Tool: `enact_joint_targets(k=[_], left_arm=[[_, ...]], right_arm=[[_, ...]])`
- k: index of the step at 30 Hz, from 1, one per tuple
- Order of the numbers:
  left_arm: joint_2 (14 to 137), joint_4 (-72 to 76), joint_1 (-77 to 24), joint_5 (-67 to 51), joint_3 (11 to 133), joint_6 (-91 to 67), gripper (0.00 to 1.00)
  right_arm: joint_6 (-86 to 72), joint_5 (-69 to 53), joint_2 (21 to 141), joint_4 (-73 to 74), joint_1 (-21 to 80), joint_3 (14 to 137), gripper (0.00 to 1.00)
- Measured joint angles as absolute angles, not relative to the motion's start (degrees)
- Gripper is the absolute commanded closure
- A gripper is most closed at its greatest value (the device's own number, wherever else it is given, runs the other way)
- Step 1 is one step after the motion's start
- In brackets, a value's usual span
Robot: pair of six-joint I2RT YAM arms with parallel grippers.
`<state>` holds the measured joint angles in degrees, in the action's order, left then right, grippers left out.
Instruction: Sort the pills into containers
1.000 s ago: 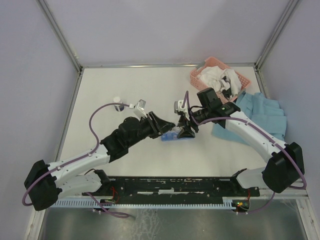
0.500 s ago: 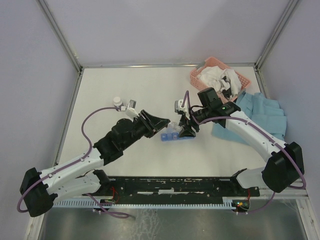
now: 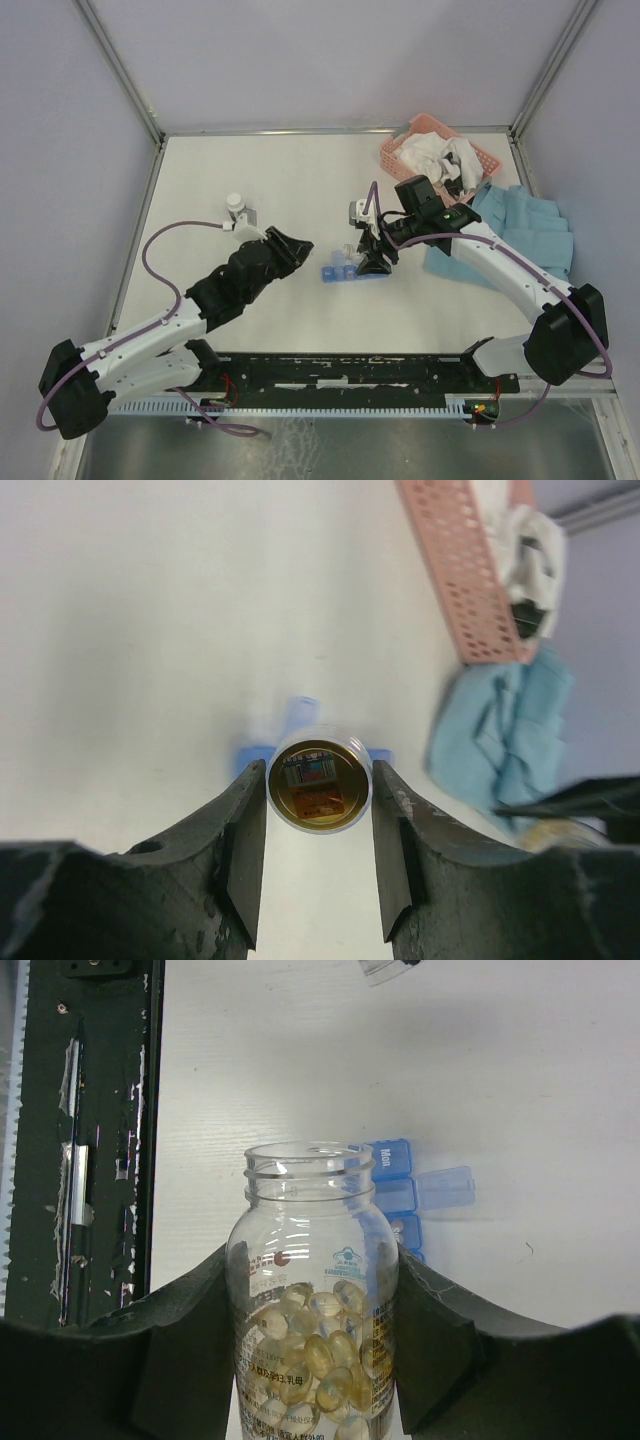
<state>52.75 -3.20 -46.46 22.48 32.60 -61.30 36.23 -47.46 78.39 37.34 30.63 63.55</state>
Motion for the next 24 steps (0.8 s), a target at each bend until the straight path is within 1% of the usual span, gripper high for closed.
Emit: enact_joint_targets(k=[5, 7, 9, 17, 24], left_arm=[[54.5, -6.5, -37.9, 23.9, 28.6, -58.2, 0.92], [55.3, -7.4, -34.9, 24.4, 26.6, -57.4, 0.87], [56.4, -7.7, -32.7, 25.3, 25.1, -56.8, 0.87], [64.1, -6.8, -26.5, 25.8, 23.9, -54.8, 0.87], [68.0, -5.9, -23.6, 25.8, 24.5, -54.4, 0.86]], right_arm=[[36.2, -47.5, 78.4, 37.3, 30.6, 63.5, 0.99], [36.2, -47.5, 78.4, 37.3, 30.6, 63.5, 0.99], [36.2, -47.5, 78.4, 37.3, 30.6, 63.5, 0.99], [36.2, -47.6, 78.4, 37.4, 30.6, 63.5, 0.99], [36.2, -47.8, 78.4, 37.3, 30.6, 63.5, 0.99]])
